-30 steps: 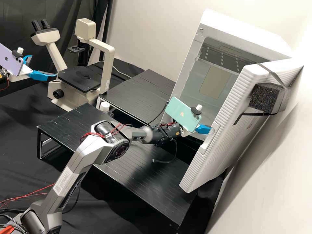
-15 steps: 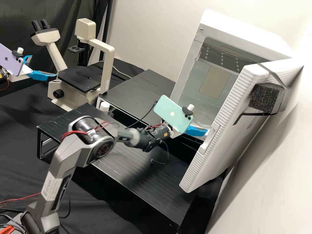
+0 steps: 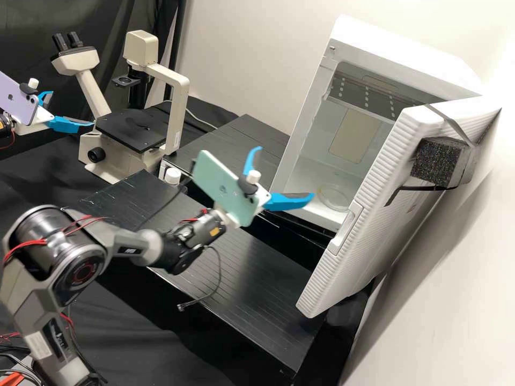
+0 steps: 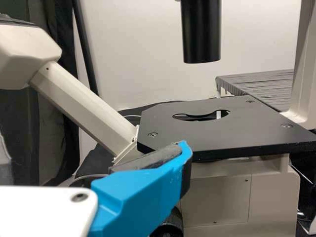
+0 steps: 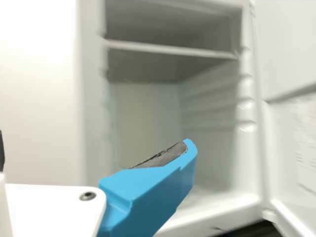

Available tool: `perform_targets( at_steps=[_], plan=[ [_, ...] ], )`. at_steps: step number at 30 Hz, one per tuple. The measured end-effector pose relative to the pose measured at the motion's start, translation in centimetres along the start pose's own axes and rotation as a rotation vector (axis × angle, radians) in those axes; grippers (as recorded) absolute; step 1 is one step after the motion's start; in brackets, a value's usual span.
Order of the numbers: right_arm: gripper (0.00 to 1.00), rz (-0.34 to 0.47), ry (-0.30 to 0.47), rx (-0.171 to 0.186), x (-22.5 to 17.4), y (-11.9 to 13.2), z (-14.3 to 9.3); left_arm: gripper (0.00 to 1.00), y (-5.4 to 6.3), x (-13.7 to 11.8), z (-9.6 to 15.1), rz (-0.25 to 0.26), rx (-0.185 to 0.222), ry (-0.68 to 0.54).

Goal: Return the petri dish to the incubator.

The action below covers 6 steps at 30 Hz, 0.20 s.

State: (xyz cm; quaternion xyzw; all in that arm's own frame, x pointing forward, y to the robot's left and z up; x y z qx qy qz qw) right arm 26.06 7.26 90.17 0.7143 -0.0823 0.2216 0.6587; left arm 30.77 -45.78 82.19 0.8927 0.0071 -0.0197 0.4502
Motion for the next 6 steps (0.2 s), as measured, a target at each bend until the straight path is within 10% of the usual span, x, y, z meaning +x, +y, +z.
perform_targets(
  at_steps=[6],
  plan=[
    [1.00, -0.070, 0.053, 0.122, -3.7, -1.2, -1.3, 1.00, 0.0, 0.0, 0.0, 0.000, 0.000, 0.000]
  ],
)
